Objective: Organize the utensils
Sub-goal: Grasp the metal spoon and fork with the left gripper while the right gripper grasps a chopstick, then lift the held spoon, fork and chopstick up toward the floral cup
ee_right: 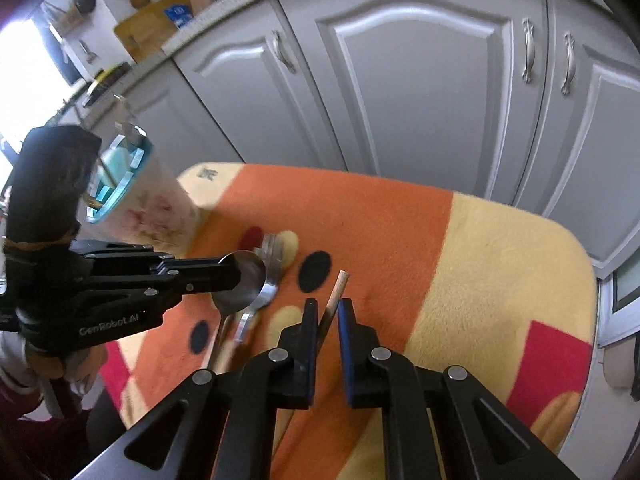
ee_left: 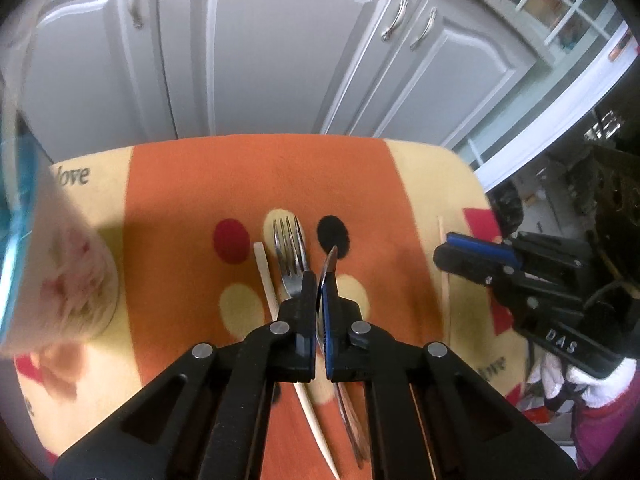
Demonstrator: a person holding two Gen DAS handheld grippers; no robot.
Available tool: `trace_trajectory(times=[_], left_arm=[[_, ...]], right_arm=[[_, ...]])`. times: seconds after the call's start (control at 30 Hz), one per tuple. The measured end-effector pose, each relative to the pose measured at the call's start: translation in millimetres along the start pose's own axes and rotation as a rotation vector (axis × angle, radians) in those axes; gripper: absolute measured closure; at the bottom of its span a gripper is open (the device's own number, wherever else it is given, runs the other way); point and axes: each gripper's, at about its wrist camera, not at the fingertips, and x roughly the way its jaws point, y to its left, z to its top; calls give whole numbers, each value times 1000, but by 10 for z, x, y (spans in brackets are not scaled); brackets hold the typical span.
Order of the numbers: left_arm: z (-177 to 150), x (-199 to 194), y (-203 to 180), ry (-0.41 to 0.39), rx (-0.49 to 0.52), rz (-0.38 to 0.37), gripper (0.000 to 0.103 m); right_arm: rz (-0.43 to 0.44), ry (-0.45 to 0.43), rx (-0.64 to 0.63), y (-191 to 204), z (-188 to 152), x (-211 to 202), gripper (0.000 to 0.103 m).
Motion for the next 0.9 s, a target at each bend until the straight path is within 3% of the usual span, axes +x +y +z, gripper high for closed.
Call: trace_trajectory(times=[0.43, 0.77, 0.9], left_arm=[[-313, -991, -1, -151, 4, -20, 103], [-244, -1883, 187, -294, -4, 17, 103], [-265, -2121, 321, -336, -20, 45, 103]], right_arm=[[24, -143, -108, 516, 15, -824, 97], [53, -246, -204, 1006, 343, -1231, 98], [59, -156, -219, 1123, 455, -986, 98]])
